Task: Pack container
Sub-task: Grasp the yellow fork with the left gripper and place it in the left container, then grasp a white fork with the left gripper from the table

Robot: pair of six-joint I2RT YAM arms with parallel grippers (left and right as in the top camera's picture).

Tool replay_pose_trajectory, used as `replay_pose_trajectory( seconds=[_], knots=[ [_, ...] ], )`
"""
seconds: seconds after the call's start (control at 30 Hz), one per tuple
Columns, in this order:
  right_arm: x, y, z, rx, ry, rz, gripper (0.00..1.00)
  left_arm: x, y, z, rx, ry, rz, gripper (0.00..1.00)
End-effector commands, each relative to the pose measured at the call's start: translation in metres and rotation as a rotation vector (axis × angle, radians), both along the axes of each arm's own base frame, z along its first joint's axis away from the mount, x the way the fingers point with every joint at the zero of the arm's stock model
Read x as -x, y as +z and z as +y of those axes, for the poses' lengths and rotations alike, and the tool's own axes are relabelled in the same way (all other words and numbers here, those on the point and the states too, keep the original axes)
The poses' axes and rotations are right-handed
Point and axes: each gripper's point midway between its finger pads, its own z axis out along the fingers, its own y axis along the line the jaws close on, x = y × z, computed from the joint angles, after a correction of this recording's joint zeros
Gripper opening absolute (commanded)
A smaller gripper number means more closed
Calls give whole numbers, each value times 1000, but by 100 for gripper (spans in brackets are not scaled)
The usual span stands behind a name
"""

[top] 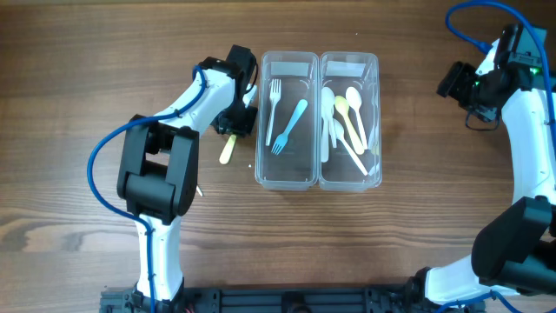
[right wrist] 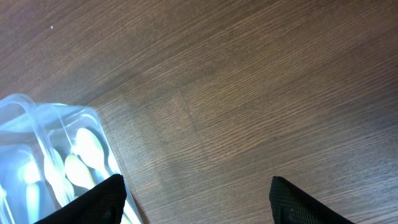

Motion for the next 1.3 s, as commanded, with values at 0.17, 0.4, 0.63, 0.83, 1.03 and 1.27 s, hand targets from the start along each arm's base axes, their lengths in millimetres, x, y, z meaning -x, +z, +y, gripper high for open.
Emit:
replay_pose_trajectory(
  seconds=[0.17, 0.4, 0.63, 0.83, 1.03, 1.27],
  knots=[
    [0, -8, -1, 2, -15, 22, 74, 20, -43, 43, -23, 90, 136, 7],
    [-1, -7, -1, 2, -15, 18, 74, 12, -3, 46, -9, 60, 68, 6],
    [-1, -7, -1, 2, -15, 18, 74, -14, 97, 13, 66, -5, -194, 4],
    [-1, -7, -1, 2, -15, 17, 74, -12, 175, -61, 276, -43, -400, 4],
    [-2, -7, -1, 3, -16, 13, 74, -12, 135, -97, 318, 109, -314, 4],
    [-2, -6, -2, 4, -16, 10, 74, -19, 120, -113, 369, 97, -279, 30]
  ],
)
